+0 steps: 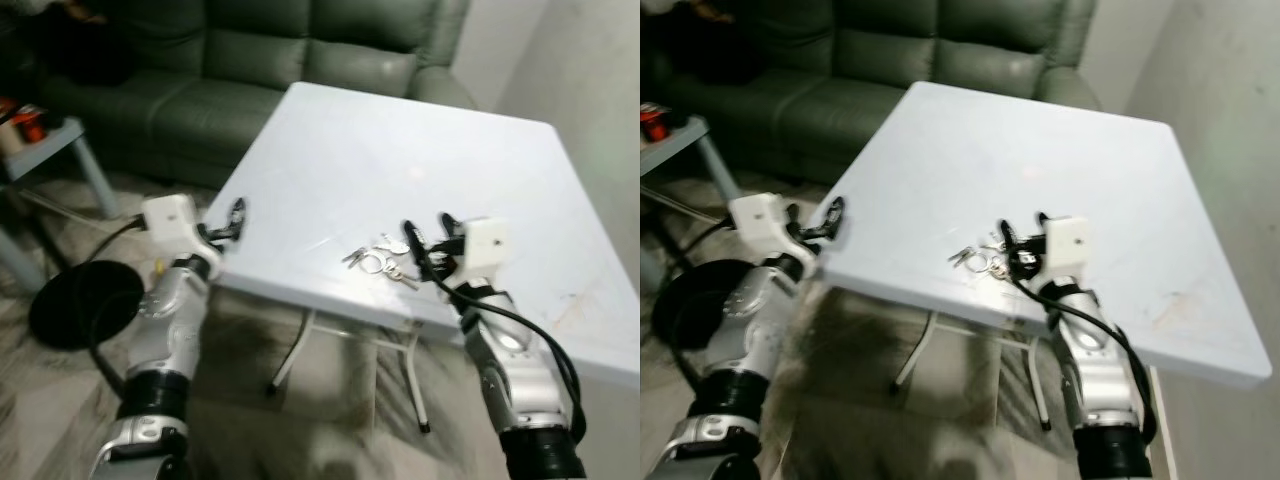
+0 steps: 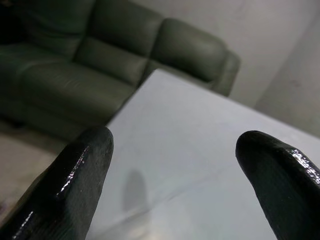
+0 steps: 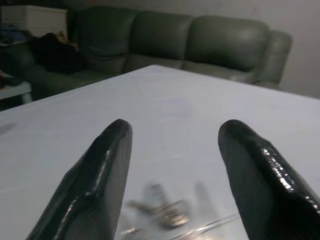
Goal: Hang keys on a hook
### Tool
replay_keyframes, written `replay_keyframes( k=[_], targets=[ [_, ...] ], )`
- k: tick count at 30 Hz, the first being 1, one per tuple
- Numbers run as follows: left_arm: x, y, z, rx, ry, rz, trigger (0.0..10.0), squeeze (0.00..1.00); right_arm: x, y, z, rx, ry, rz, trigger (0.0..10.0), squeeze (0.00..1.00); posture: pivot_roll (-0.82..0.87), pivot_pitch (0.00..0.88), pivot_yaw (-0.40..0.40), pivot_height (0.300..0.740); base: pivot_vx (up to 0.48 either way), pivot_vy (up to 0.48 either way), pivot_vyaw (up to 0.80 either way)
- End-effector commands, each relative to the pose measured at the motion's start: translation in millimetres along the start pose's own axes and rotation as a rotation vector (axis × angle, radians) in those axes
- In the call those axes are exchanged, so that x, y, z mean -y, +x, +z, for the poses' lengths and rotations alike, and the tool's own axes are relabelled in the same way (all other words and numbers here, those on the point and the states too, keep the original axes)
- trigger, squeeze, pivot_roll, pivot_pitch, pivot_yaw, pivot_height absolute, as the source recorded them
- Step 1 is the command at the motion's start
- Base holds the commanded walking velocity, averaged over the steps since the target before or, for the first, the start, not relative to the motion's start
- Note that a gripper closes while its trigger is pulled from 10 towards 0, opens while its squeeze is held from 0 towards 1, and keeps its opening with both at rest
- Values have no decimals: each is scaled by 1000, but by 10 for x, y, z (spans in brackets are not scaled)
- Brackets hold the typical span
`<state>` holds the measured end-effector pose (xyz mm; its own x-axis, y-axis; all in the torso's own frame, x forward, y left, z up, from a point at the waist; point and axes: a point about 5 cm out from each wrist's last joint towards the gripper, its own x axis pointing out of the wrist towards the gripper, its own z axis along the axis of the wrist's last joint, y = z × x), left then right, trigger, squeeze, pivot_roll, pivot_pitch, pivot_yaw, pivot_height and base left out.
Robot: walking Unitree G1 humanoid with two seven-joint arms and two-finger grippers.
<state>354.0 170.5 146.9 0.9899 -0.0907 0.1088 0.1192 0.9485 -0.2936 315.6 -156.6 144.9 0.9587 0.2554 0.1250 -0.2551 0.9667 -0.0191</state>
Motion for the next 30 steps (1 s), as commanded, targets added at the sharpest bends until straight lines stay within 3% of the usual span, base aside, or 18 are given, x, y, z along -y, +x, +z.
replay_keyframes(
  k=[1, 19, 20, 22, 24, 26, 27, 28, 29, 30],
  targets=[
    [141, 22, -52, -17, -16, -33, 10000, 0, 109, -44, -23, -19, -12, -26, 10000, 0, -81, 0, -54, 740, 349, 0, 0],
    [205, -7, -194, -91, -47, -16, 10000, 0, 68, -88, -73, -45, 7, 31, 10000, 0, -81, 0, -60, 740, 19, 0, 0],
    [217, -15, -204, -93, -34, -20, 10000, 0, 77, -93, -69, -45, 6, 28, 10000, 1000, -80, 0, -63, 740, 0, 0, 0],
    [238, -24, -218, -97, -32, -31, 10000, 0, 80, -95, -61, -39, 9, 32, 10000, 1000, -80, 0, -63, 740, 0, 0, 0],
    [320, -62, -286, -114, -18, -64, 10000, 0, 113, -85, -78, -69, -49, 19, 10000, 1000, -80, 0, -63, 740, 0, 0, 0],
    [375, -92, -334, -124, -1, -87, 10000, 0, 129, -81, -91, -84, -65, 18, 10000, 863, -80, 0, -65, 740, 0, 0, 0],
    [375, -92, -334, -124, -1, -87, 10000, 0, 129, -81, -91, -84, -65, 18, 10000, 863, -80, 0, -65, 740, 0, 0, 0],
    [406, -113, -364, -132, 16, -105, 10000, 0, 130, -81, -92, -86, -63, 24, 10000, 643, -80, 0, -65, 740, 0, 0, 0],
    [435, -134, -396, -141, 37, -118, 10000, 0, 133, -82, -89, -89, -67, 32, 10000, 0, -81, 0, -65, 740, 0, 0, 0],
    [497, -180, -463, -164, 65, -146, 10000, 0, 149, -81, -96, -111, -83, 45, 10000, 0, -81, 0, -67, 740, 0, 0, 0]
  ],
)
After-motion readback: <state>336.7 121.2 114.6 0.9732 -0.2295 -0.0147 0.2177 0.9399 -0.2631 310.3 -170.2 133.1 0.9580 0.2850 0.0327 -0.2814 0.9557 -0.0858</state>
